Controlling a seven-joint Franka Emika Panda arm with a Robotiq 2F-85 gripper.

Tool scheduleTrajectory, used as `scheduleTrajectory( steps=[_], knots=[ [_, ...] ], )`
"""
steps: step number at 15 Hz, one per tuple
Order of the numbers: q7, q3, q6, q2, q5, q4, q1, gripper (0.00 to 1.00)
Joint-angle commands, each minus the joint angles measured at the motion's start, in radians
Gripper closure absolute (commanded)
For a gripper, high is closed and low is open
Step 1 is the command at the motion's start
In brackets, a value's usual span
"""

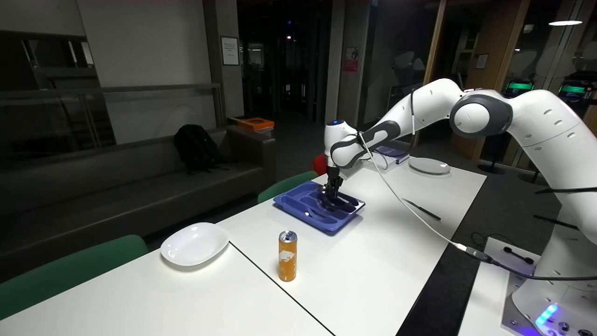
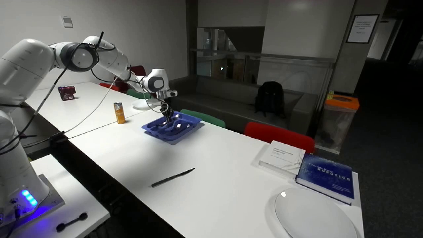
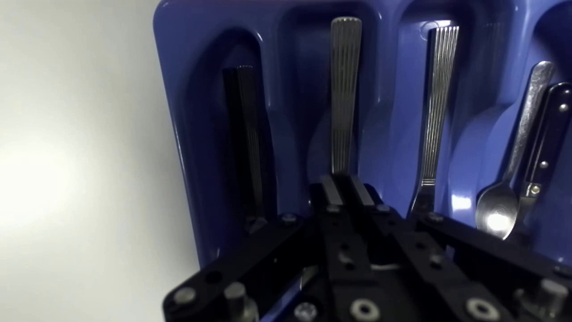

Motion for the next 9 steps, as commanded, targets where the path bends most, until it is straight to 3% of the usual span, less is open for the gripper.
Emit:
scheduleTrajectory(
  steps=[1, 6, 7, 9],
  knots=[
    [-0.006, -0.012, -0.002, 0.002, 0.011, 0.002, 0.01, 0.92],
    [-0.006, -0.012, -0.002, 0.005, 0.011, 0.002, 0.011, 0.92],
    [-0.006, -0.012, -0.002, 0.005, 0.011, 0.002, 0.011, 0.98],
    [-0.012, -0.012, -0.019, 0.02, 0.01, 0.024, 0.011, 0.98]
  ],
)
